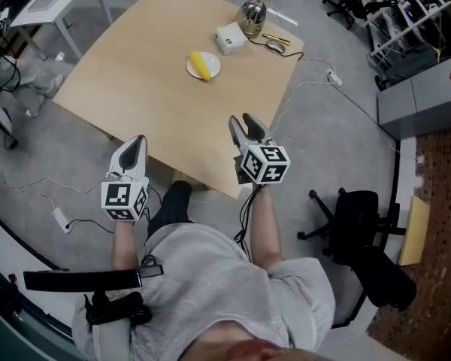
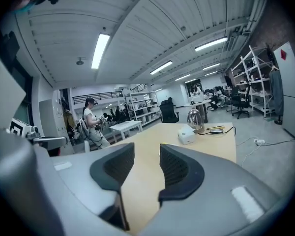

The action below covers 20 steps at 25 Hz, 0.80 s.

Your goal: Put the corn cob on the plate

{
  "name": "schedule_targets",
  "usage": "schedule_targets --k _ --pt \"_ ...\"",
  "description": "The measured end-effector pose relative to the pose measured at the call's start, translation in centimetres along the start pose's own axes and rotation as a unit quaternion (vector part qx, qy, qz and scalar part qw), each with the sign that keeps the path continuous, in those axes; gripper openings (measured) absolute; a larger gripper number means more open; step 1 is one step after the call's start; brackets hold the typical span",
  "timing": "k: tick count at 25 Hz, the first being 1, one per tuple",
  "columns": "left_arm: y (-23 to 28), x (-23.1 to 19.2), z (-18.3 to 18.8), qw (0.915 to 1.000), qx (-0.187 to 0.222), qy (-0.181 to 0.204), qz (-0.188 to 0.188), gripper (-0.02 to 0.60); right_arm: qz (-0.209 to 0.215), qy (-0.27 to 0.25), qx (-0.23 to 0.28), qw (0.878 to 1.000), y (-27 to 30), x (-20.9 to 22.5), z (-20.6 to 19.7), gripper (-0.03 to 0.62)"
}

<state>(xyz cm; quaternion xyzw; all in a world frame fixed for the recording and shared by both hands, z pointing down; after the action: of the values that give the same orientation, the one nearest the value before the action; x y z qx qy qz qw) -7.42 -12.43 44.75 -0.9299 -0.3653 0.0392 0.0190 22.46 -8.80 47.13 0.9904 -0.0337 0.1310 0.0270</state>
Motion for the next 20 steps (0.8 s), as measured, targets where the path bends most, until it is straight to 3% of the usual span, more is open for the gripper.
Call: schedule_targets --k 8,20 --pt "-1.4 2.1 1.2 0.9997 0.008 0.009 -0.02 0.02 -0.015 -0.002 0.018 1.0 -5.3 -0.9 0.0 0.138" --pt "-3.1 4.9 2.2 0.9988 0.016 0.019 -0.041 0.02 -0.013 -0.021 0.086 0.996 -11.3 -2.8 1.8 0.098"
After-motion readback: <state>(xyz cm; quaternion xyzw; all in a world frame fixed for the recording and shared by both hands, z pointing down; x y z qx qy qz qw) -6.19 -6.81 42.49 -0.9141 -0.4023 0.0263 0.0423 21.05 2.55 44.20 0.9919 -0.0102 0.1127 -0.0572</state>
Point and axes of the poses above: the fingertips, and each gripper's own axes: y forward along the fingers, x to its right, z out of its top, the point moved 5 cm from there along -y, backward along the fingers, and after that the axes turned 14 degrees about x, right-handed, at the moved point
